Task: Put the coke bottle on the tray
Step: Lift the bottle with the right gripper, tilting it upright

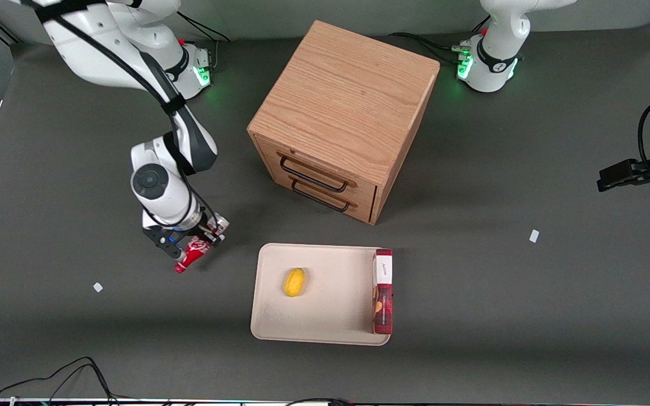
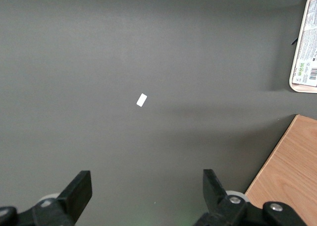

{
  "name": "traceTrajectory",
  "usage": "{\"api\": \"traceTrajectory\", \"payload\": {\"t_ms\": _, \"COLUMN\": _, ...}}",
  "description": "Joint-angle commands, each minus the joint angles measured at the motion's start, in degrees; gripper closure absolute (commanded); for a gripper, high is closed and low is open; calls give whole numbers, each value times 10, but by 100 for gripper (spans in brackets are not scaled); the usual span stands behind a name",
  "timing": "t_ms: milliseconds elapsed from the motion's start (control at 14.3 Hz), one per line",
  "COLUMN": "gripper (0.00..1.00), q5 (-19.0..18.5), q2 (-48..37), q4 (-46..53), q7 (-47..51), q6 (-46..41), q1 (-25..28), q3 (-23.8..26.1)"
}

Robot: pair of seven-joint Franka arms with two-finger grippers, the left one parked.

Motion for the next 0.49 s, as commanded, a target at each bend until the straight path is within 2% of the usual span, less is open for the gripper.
{"api": "traceTrajectory", "payload": {"t_ms": 0, "gripper": 100, "q5": -2, "q2": -67, "q4": 23, "q7": -30, "q6": -109, "q1": -13, "q3": 12}}
{"api": "traceTrajectory", "payload": {"t_ms": 210, "gripper": 100, "q5": 50, "q2": -132, "q4": 42, "q7": -97, "q6": -161, "q1": -16, "q3": 11}}
{"api": "traceTrajectory", "payload": {"t_ms": 420, "gripper": 100, "q5": 65, "q2": -148, "q4": 139, "q7": -168, "q6": -315, "q1": -27, "q3": 13}}
